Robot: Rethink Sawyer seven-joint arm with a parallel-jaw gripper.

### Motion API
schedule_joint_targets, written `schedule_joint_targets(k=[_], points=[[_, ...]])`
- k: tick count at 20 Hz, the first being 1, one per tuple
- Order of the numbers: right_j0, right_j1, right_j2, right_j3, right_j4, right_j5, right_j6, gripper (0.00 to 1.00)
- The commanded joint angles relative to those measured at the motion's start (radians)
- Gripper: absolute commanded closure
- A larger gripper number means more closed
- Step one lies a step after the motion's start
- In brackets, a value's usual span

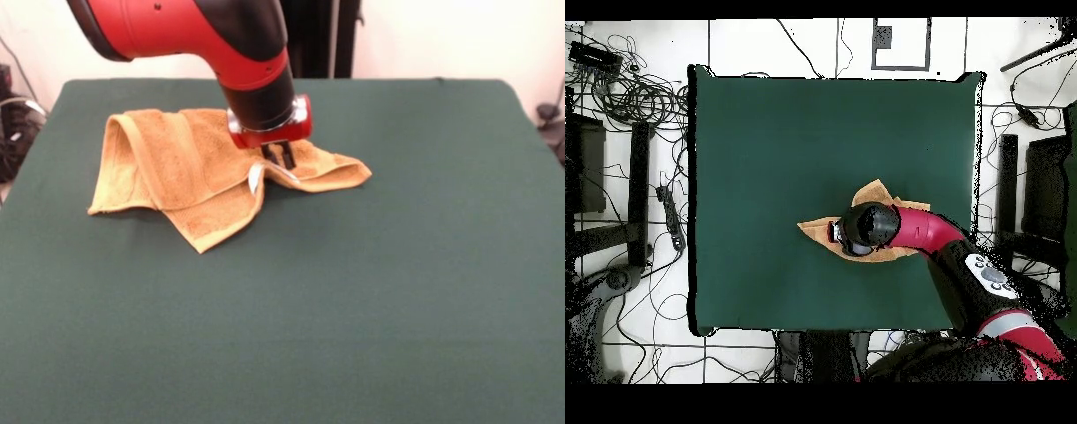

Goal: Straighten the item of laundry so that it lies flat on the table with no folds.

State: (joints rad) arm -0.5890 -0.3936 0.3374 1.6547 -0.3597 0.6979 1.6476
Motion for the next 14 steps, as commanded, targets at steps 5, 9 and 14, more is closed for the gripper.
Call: schedule_joint_targets(k=[5,9,14], points=[[0.041,0.203,-0.036,-0.202,-0.058,-0.135,0.084,0.0],[0.038,0.204,-0.03,-0.212,-0.061,-0.124,0.078,0.0],[0.04,0.205,-0.027,-0.223,-0.06,-0.112,0.075,0.0]])
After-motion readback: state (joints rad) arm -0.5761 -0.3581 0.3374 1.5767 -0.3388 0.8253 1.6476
